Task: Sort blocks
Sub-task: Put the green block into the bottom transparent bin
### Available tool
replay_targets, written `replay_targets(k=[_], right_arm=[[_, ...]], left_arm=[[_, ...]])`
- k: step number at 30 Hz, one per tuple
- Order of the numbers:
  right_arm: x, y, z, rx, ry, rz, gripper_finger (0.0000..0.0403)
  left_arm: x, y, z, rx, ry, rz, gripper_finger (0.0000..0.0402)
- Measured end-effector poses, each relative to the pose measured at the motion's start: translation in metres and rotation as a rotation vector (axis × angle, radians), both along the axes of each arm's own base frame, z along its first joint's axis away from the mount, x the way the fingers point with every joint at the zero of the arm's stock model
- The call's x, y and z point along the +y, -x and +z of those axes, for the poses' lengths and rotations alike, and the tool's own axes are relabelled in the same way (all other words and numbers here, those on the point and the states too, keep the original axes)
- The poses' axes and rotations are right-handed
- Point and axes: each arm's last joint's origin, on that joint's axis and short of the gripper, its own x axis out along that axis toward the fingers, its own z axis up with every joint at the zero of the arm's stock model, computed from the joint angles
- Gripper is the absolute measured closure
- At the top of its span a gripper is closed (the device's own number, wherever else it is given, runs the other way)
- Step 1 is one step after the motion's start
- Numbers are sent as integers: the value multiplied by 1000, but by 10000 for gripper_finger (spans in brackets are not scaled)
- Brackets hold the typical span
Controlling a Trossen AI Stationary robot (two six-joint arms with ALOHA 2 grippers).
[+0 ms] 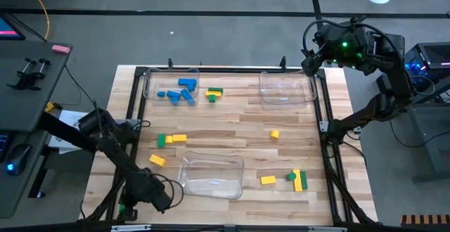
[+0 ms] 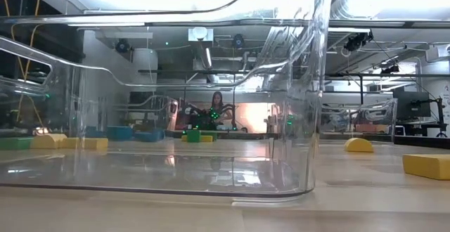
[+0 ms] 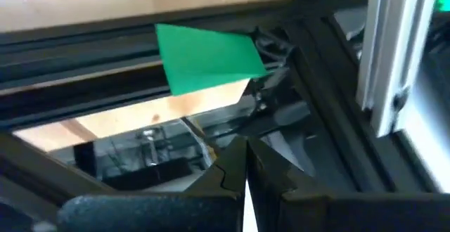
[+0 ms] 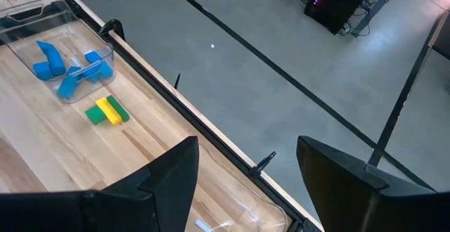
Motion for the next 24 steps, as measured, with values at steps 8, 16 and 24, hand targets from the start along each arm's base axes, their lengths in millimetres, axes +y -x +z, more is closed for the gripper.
replay_targets(k=[8, 16, 24], right_arm=[[0, 0, 0, -11, -7, -10, 164], [0, 0, 0, -15, -10, -13, 164], [0, 0, 0, -16, -11, -14, 164]], left_arm=[[0, 2, 6, -203, -54, -113, 401], [-4, 17, 2, -75, 31, -112, 401], [-7, 26, -12, -50, 83, -97, 401]])
